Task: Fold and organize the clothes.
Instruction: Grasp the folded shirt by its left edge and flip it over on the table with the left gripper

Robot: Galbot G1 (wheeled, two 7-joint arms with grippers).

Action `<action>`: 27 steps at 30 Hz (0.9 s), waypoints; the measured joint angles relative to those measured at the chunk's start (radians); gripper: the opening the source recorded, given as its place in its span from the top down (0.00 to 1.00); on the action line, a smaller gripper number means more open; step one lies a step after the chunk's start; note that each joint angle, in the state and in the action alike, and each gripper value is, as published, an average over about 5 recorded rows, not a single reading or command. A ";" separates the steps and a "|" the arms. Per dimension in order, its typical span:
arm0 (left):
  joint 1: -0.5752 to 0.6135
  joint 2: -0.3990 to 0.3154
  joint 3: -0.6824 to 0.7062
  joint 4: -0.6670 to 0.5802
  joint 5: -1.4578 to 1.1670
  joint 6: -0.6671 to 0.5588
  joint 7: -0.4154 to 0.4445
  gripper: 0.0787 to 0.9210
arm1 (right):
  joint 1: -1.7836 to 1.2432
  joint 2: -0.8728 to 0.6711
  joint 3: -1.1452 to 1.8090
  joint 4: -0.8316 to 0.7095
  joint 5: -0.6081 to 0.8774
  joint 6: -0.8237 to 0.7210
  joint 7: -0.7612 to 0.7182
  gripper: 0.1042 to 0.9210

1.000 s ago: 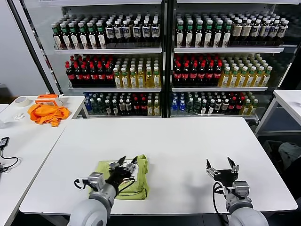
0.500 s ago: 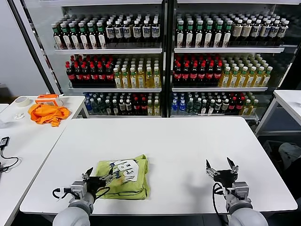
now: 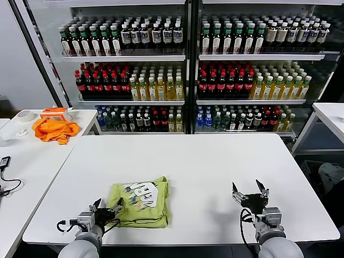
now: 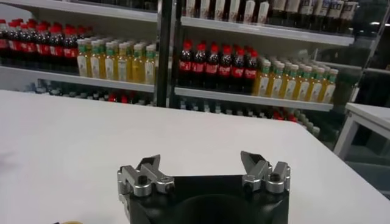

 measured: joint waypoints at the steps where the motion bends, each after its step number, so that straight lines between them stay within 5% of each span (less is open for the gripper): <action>1: 0.001 -0.001 0.000 0.003 -0.003 -0.004 0.002 0.31 | -0.001 0.000 0.001 0.000 0.000 0.000 0.000 0.12; 19: 0.028 0.003 -0.003 0.003 0.016 -0.056 0.078 0.92 | -0.002 -0.010 0.010 0.022 0.014 -0.009 0.004 0.12; 27: 0.049 0.048 -0.073 -0.096 0.085 -0.021 0.072 0.96 | 0.002 -0.011 0.013 0.020 0.016 -0.007 0.003 0.12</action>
